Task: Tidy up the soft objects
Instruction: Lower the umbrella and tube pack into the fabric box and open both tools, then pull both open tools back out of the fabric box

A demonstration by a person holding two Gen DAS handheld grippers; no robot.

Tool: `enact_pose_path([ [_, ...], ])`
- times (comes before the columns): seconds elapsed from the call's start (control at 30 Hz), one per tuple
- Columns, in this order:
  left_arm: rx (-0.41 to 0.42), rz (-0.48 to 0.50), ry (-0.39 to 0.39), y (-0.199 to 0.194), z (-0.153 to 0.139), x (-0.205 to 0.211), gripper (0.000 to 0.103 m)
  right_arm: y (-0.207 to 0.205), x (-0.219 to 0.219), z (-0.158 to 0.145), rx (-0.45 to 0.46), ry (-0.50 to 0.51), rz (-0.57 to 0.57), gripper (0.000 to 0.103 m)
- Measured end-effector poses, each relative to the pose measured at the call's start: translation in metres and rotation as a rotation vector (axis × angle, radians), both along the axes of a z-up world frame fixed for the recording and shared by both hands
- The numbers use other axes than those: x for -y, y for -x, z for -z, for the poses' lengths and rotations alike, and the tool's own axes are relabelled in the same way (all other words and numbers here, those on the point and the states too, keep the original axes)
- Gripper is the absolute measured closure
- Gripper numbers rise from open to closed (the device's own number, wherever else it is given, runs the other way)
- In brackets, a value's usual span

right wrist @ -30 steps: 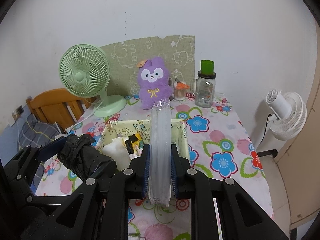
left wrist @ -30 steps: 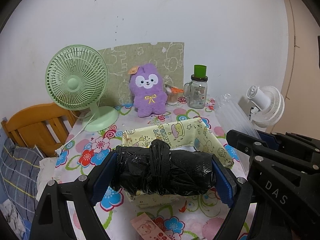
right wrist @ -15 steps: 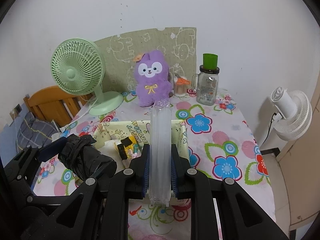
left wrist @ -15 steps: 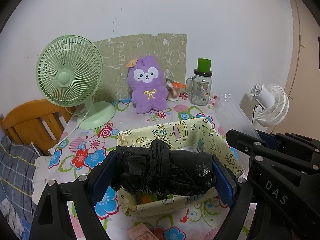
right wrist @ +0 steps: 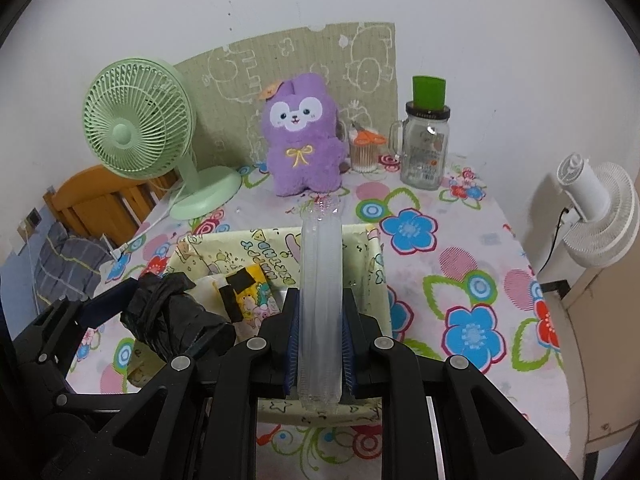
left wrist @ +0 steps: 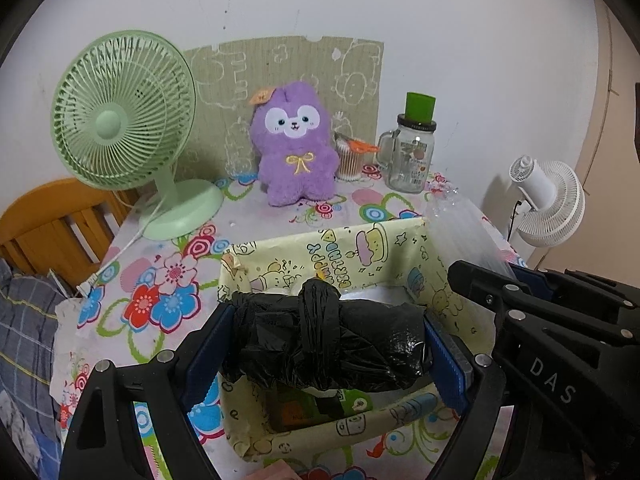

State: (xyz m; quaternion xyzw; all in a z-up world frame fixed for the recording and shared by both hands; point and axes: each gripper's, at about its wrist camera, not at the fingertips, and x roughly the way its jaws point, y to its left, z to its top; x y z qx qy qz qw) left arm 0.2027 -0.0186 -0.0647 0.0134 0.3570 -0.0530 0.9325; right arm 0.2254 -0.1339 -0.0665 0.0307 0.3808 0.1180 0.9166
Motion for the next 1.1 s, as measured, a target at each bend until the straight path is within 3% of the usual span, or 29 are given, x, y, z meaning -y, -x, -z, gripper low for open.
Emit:
enact_pose_path([
  [0.17, -0.028, 0.002, 0.012, -0.01, 0.009, -0.002, 0.014, -0.011, 0.0, 0.011, -0.024, -0.005, 0.009, 0.076],
  [0.33, -0.033, 0.011, -0.014, -0.015, 0.013, -0.001, 0.011, -0.018, 0.011, 0.017, -0.025, 0.025, 0.089, 0.031],
  [0.4, -0.027, 0.023, 0.0, -0.016, 0.013, -0.001, 0.009, -0.017, 0.016, 0.019, -0.034, -0.014, 0.077, 0.024],
  [0.63, -0.042, 0.076, -0.015, -0.017, 0.019, 0.013, 0.002, -0.015, 0.014, 0.022, -0.056, 0.0, 0.056, 0.024],
  [1.1, -0.042, 0.064, -0.018, -0.006, 0.013, 0.013, 0.001, 0.002, 0.021, 0.014, -0.044, -0.016, 0.062, 0.024],
])
